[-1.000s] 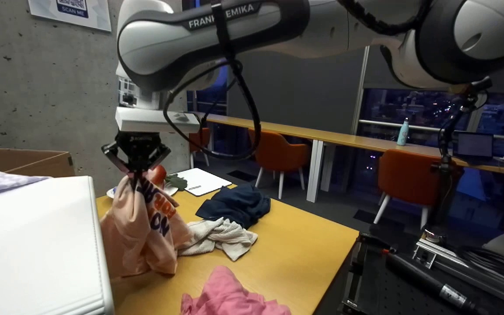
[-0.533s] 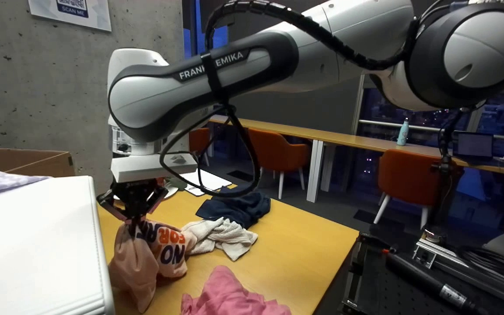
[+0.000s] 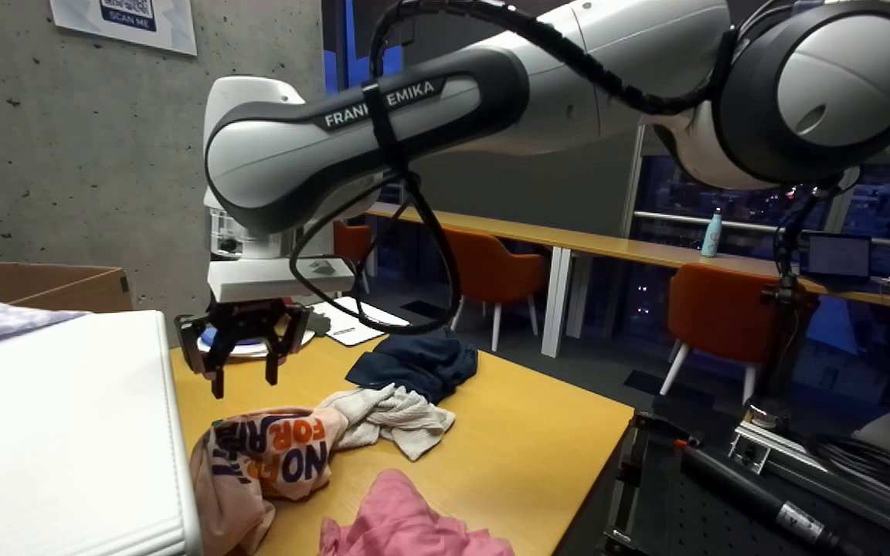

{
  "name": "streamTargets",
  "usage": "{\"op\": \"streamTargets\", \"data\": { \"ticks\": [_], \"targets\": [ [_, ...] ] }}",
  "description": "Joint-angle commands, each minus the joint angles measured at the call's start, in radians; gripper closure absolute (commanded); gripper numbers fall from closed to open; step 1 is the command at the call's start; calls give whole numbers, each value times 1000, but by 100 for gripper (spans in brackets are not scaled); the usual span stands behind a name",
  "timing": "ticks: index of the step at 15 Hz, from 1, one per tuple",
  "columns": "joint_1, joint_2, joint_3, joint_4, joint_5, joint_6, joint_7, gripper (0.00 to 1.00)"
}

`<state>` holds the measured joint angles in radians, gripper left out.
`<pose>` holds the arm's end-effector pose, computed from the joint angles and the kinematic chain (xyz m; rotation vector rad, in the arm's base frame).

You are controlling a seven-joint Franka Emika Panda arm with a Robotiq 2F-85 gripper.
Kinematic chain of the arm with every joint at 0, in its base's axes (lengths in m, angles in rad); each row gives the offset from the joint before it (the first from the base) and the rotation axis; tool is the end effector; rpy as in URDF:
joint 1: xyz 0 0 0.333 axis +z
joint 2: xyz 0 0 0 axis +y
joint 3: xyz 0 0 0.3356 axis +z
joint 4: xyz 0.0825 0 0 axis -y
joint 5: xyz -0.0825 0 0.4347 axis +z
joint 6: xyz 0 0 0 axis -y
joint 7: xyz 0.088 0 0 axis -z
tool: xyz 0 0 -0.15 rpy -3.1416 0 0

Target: Pick up the pink shirt and move it to the bottom left side of the table, pick up the dark blue shirt and move it to the top right side on the table, pick up the peach shirt and move it to the top left side of the table, pick up the white towel and move it to the bottom right side of the table

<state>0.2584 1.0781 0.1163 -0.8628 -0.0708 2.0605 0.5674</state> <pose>0.8307 0.2766 0.2030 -3.0309 0.3511 -0.1463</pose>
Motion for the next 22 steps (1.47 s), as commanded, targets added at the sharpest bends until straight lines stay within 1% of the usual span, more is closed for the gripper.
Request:
{"op": "streamTargets", "data": {
  "ticks": [1,2,3,7,8,11,13,14,16,19,22],
  "targets": [
    [-34,-118,7,-113,12,-27,-8,7],
    [-43,-153,7,-156,13,-27,-7,1],
    [-51,-185,7,-200,13,-32,-5,0],
    [-87,-292,7,-409,18,-23,-5,0],
    [-67,-310,-36,-457,54,-14,-24,0],
    [-68,-356,-75,-617,47,33,-15,0],
    [-65,-380,-102,-726,28,100,-17,0],
    [-61,-385,-123,-781,11,153,-16,0],
    [-53,-378,-158,-850,-12,240,-14,0],
    [-43,-353,-206,-920,-45,377,-14,0],
    [-26,-319,-252,-942,-84,489,-4,0]
  ]
}}
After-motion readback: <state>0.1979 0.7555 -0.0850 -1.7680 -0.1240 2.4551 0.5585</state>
